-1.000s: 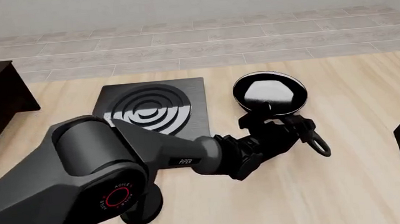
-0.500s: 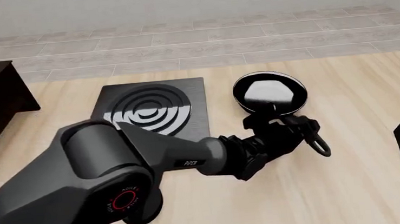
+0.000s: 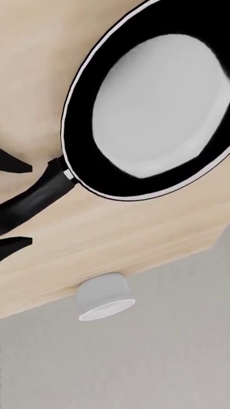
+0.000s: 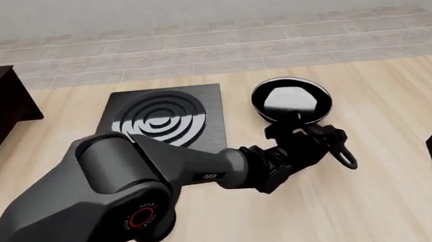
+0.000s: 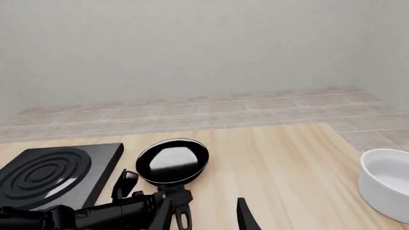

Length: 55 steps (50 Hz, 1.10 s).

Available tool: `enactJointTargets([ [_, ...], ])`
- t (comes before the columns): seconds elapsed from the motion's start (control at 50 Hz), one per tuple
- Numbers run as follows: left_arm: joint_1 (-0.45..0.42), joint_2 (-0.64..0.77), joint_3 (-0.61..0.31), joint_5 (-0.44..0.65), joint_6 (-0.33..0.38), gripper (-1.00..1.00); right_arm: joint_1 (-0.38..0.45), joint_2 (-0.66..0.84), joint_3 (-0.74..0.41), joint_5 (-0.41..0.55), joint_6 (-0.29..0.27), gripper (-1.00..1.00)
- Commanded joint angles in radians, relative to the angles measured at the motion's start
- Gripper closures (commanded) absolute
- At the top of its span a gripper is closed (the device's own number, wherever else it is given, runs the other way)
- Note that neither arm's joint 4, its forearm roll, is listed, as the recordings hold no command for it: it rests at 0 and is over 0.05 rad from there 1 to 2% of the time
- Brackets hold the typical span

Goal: Put the frying pan on top of the cabinet.

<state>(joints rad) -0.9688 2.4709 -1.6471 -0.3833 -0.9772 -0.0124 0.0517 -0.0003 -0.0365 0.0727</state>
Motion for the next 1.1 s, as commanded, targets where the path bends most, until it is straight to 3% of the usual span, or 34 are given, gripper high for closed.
enactJointTargets([
  [0.02,-0.006,0.026,-0.024,0.008,-0.016,-1.0,-0.004,-0.002,0.0,0.001,0.006,-1.0],
  [0.8,-0.015,0.097,-0.114,0.046,-0.027,-1.0,-0.01,-0.007,0.0,0.008,0.011,-1.0],
  [0.94,-0.031,0.097,-0.094,0.005,-0.056,-1.0,-0.01,-0.001,0.0,0.002,0.015,-1.0],
  [0.96,-0.021,0.103,-0.11,0.035,-0.045,1.0,-0.01,0.001,0.0,0.001,0.015,-1.0],
  [1.1,-0.026,0.093,-0.095,0.033,-0.035,1.0,-0.011,-0.016,0.0,0.015,0.017,-1.0],
])
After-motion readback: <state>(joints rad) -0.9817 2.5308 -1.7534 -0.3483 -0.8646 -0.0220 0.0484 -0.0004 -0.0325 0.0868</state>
